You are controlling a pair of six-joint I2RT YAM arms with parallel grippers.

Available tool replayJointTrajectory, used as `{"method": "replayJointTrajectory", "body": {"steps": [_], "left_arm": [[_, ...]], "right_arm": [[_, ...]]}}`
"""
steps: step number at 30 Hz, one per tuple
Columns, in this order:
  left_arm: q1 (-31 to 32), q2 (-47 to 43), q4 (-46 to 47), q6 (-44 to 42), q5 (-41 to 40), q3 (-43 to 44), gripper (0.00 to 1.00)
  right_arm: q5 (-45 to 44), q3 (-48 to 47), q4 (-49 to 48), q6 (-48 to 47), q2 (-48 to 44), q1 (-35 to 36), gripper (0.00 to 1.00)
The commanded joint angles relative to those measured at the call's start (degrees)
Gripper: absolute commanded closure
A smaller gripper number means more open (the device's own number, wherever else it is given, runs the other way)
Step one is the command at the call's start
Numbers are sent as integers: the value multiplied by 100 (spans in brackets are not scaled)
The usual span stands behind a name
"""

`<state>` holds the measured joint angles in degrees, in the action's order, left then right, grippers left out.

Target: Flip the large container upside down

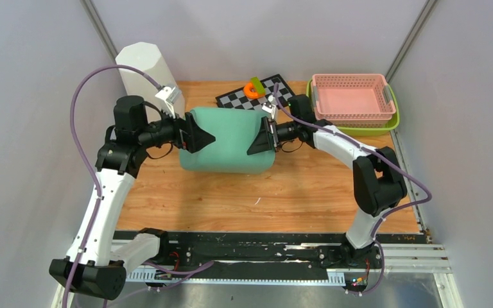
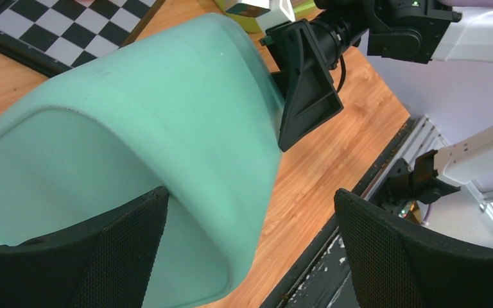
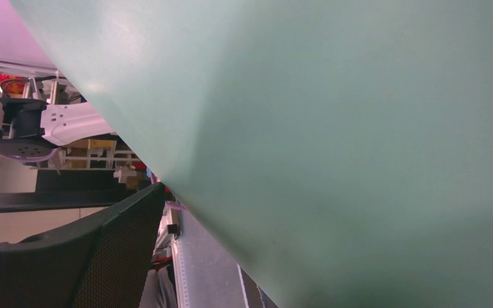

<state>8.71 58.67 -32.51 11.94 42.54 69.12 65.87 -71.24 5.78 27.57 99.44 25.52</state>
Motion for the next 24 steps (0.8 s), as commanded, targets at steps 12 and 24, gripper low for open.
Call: {"method": "replayJointTrajectory", "body": {"steps": [12, 24], "left_arm": [[122, -71, -455, -202, -248, 500, 0], [122, -50, -473, -187, -575, 414, 0]], "right_arm": [[580, -88, -1913, 1219, 520, 713, 16], [612, -76, -2457, 1604, 904, 1054, 12]]}}
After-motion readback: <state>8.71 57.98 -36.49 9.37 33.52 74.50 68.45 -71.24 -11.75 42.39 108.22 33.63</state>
